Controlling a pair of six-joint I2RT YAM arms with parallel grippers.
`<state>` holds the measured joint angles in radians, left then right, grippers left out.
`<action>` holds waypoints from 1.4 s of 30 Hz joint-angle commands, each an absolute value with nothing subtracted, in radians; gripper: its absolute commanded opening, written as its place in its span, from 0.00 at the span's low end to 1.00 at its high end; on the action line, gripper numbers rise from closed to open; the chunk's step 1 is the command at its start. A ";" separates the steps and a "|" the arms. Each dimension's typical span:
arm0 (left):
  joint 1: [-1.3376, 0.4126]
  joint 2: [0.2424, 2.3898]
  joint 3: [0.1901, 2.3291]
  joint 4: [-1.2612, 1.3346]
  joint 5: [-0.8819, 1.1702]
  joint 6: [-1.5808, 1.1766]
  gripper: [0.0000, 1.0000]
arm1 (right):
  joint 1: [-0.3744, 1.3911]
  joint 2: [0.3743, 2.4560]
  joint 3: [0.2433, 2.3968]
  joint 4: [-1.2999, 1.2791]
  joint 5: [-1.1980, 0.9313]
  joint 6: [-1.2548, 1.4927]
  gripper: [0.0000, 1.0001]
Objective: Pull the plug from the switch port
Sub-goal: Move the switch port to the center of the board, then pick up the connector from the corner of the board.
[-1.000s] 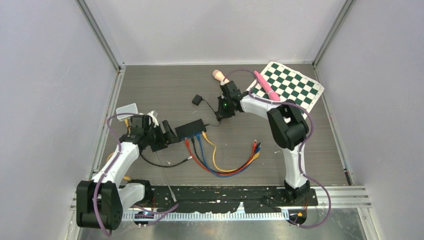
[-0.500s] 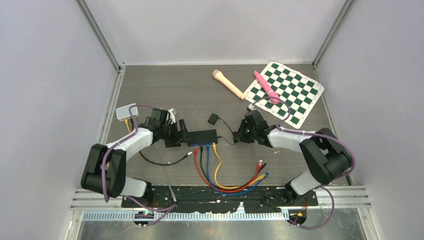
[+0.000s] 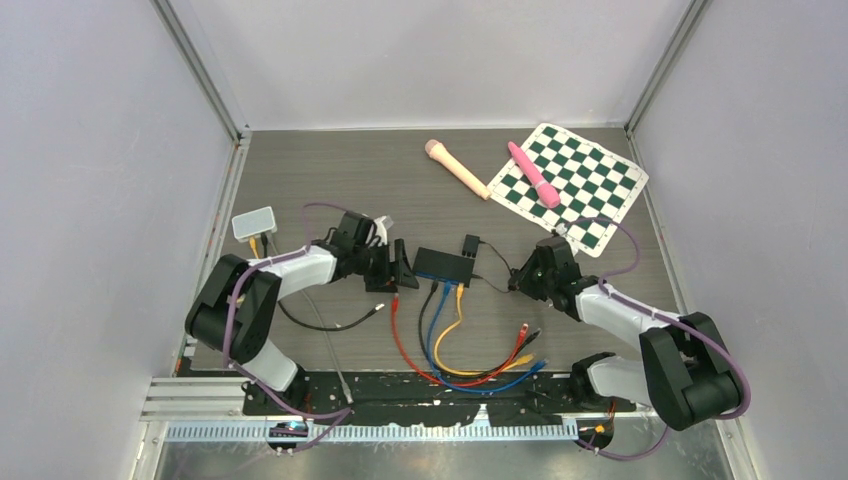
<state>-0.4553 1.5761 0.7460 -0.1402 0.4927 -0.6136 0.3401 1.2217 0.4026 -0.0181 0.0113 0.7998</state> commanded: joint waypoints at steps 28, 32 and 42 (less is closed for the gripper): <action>-0.678 1.356 0.740 -0.484 0.146 -0.585 0.59 | 0.324 1.083 0.658 -0.263 -0.079 0.597 0.62; -0.712 1.402 0.747 -0.482 0.136 -0.598 0.55 | 0.332 1.088 0.658 -0.264 -0.086 0.598 0.62; -0.739 1.551 0.829 -0.499 0.103 -0.576 0.29 | 0.339 1.095 0.666 -0.277 -0.100 0.592 0.61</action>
<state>-0.7300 1.5120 0.7887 -0.4881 0.1410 -0.5896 0.3332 1.0950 0.6193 -0.2760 -0.0914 0.6102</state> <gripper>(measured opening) 0.336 0.615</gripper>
